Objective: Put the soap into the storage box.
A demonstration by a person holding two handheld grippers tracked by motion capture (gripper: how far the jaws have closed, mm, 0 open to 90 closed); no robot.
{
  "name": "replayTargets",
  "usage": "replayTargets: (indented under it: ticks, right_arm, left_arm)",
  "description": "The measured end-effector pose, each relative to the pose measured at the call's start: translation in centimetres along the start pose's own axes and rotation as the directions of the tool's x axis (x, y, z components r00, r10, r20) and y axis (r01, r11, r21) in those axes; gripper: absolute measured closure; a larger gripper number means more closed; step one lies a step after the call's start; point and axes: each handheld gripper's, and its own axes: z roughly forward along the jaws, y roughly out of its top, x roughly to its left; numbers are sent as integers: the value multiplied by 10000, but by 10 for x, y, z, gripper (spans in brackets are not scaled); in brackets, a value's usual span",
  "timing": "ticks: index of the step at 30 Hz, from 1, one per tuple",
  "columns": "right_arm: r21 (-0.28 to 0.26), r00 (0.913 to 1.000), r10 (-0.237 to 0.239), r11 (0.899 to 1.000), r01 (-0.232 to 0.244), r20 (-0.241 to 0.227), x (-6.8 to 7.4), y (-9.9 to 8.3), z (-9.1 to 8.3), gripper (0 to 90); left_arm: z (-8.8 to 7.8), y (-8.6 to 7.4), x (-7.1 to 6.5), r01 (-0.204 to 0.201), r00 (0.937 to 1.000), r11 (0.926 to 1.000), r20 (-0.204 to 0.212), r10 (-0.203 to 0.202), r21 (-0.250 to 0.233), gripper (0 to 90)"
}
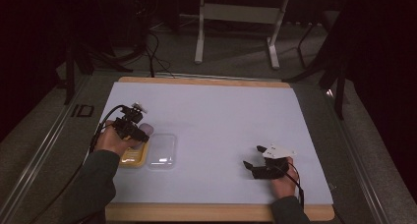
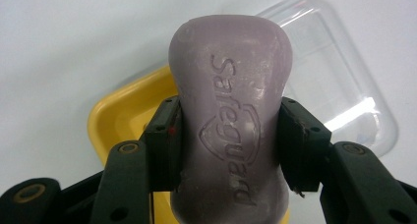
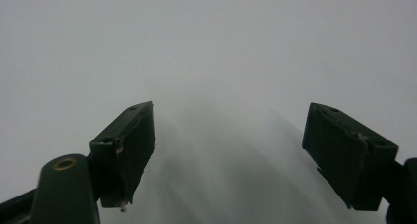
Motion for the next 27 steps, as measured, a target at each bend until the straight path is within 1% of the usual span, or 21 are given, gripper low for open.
replayTargets:
  ticks: [2, 4, 5, 10, 13, 14, 16, 21, 23, 27]
  right_arm:
    - [0, 10000, -17, 10000, 17, 5, 0, 0, 0, 198]
    - [16, 10000, -26, 10000, 26, 11, 0, 0, 0, 198]
    - [16, 10000, -26, 10000, 26, 11, 0, 0, 0, 198]
    - [9, 10000, -43, 10000, 43, 3, 0, 0, 0, 198]
    - [17, 10000, -62, 10000, 62, 12, 0, 0, 0, 198]
    - [16, 10000, -56, 10000, 56, 10, 0, 0, 0, 198]
    - [19, 10000, -64, 10000, 64, 17, 0, 0, 0, 198]
    - [15, 10000, -52, 10000, 52, 3, 0, 0, 0, 198]
    - [11, 10000, -44, 10000, 44, 8, 1, 0, 0, 198]
    - [10, 10000, -47, 10000, 47, 10, 1, 0, 0, 198]
  left_arm:
    - [2, -3, 1, 157, 9999, 9999, 26, -157, 71, 498]
    - [3, -5, 1, 292, 9996, 9995, -69, -292, 78, 498]
    - [3, -5, 1, 292, 9996, 9995, -69, -292, 78, 498]
    - [6, -15, 6, 655, 9977, 9978, -162, -654, 110, 498]
    - [7, -17, 7, 708, 9974, 9974, -163, -706, 112, 498]
    - [10, -21, 10, 872, 9961, 9961, -165, -869, 158, 497]
    - [13, -23, 12, 978, 9951, 9949, -151, -974, 233, 498]
    - [16, -26, 12, 1007, 9948, 9945, -209, -1000, 302, 497]
    - [19, -27, 13, 1056, 9940, 9938, -314, -1045, 346, 497]
    - [22, -30, 15, 1149, 9931, 9924, -283, -1138, 439, 497]
